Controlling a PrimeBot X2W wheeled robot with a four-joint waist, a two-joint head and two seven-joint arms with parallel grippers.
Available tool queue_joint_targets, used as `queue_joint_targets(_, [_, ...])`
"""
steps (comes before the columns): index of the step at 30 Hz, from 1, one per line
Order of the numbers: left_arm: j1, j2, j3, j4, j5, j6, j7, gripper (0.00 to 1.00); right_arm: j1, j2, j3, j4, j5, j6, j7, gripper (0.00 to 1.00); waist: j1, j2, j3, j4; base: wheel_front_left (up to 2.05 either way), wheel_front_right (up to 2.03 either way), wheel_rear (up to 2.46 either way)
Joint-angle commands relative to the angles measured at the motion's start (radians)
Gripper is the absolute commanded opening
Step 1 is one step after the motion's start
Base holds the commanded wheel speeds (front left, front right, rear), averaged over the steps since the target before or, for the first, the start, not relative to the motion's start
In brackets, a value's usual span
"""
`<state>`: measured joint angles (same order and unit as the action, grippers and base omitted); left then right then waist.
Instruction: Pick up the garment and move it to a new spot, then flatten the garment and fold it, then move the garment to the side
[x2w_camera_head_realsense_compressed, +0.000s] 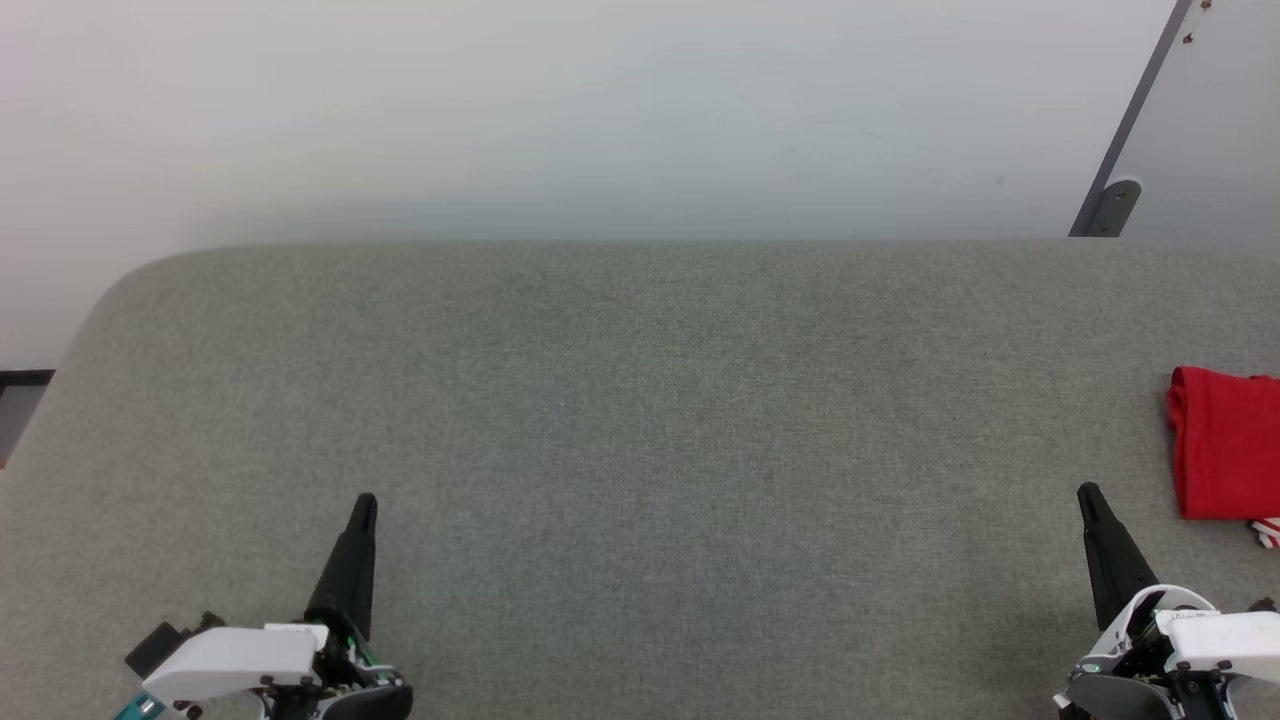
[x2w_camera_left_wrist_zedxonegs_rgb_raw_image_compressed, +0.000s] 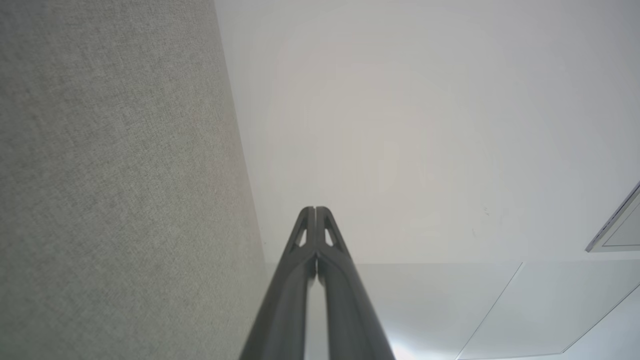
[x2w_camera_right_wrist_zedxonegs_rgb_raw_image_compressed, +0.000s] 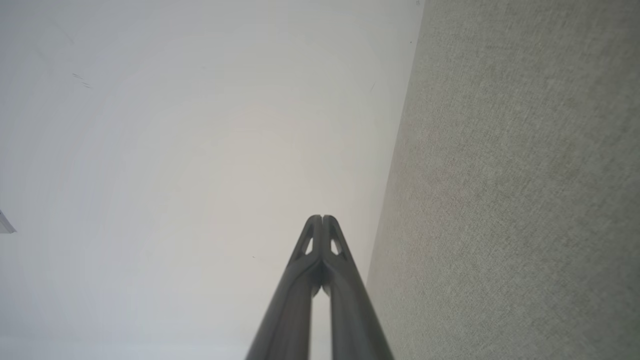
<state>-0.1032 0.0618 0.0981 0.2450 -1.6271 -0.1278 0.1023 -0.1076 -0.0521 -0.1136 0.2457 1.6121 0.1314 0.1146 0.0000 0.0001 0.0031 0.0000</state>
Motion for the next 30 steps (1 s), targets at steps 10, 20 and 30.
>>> queue_joint_targets(10, [-0.009, -0.003, 0.004, 0.001, 0.006, -0.005, 0.003, 0.00, -0.003, 0.004, -0.001, 0.000, 0.001, -0.001, 0.002, 0.00, 0.0000, -0.0001, 0.000, 0.000, 0.00, 0.00, 0.00])
queue_joint_targets(20, [-0.009, -0.004, 0.006, 0.001, 0.008, -0.005, 0.006, 0.00, -0.003, 0.004, -0.001, 0.000, 0.001, -0.001, 0.002, 0.00, 0.0000, -0.0001, 0.000, 0.000, 0.00, 0.00, 0.00])
queue_joint_targets(30, [-0.010, -0.005, 0.008, 0.001, 0.008, -0.005, 0.007, 0.00, -0.003, 0.005, -0.001, 0.000, 0.001, -0.001, 0.002, 0.00, 0.0000, -0.0001, 0.000, 0.000, 0.00, 0.00, 0.00])
